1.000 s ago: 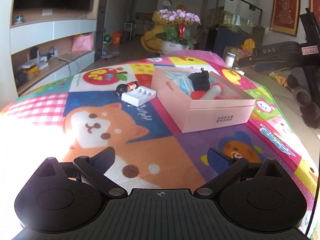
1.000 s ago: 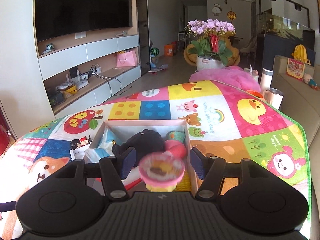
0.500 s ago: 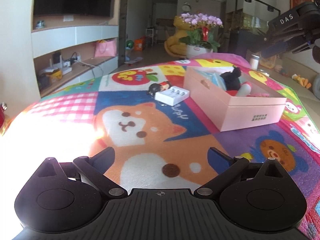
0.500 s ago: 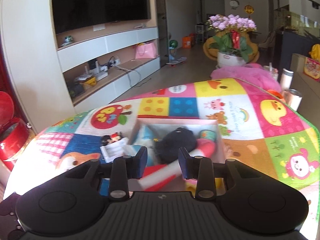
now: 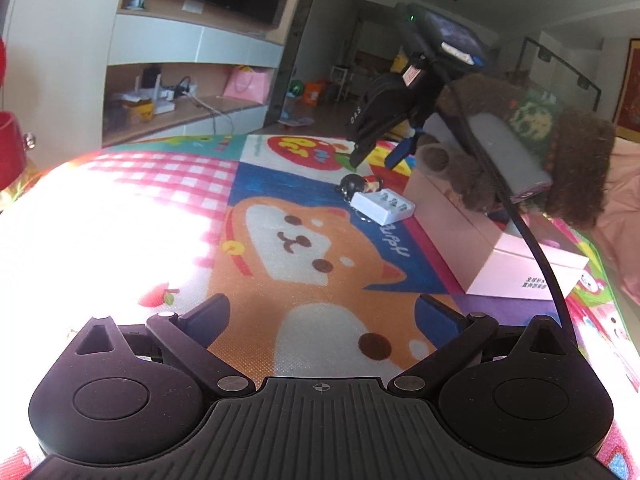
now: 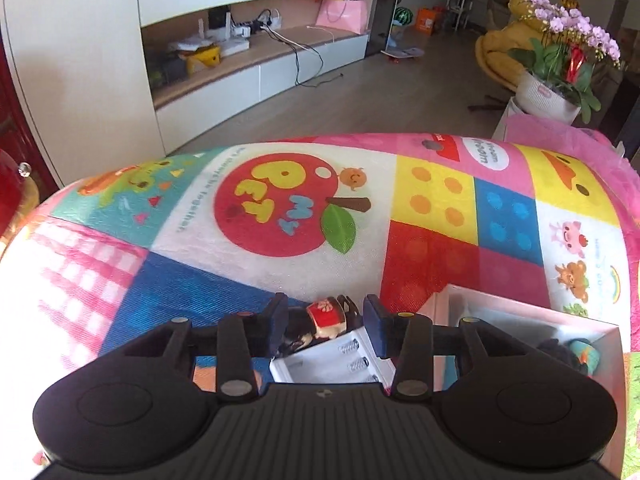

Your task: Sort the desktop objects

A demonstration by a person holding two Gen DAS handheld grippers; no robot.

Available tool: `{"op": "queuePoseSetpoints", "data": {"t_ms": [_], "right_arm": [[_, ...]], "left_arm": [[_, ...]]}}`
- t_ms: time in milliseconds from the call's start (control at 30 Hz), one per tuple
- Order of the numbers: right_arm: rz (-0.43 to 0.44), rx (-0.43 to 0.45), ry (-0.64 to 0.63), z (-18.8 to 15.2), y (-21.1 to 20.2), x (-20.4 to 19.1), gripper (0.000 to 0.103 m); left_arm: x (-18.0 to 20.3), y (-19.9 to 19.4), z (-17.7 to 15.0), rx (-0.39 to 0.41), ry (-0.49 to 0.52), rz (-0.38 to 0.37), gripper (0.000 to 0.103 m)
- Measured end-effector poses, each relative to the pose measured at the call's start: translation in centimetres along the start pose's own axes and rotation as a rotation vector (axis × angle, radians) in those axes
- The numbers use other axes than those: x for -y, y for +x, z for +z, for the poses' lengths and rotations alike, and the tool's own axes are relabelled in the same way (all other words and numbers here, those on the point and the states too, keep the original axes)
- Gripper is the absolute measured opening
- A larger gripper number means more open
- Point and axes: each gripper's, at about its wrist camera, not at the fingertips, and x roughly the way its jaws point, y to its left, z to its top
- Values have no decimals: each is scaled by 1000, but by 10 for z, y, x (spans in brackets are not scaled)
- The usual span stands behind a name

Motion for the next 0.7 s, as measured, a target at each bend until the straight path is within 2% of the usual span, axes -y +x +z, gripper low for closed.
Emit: {"op": "queuePoseSetpoints", "data": {"t_ms": [133,200,367,600,633,700], "right_arm": [[-43,-35,10,11,33,-2,41],[-31,-77,-4,12,42,-1,39],[114,-163,91,-6,31,11,37],[308,-237,36,-64,-18,-4,37],[337,-245,23,-70,-26,-6,37],[335,-190,-10,-76,-45,-8,37]], "left_arm": [[-2,3,1,-17,-18,-4,101],[-2,2,1,-16,-21,-12,101],[-5,1,1,-3,-41,-20,101],[-3,-1,1,7,-31,-19,101],[-3,-1,1,7,-27,-18,101],[-2,-1,1,7,-22,-16,101]]}}
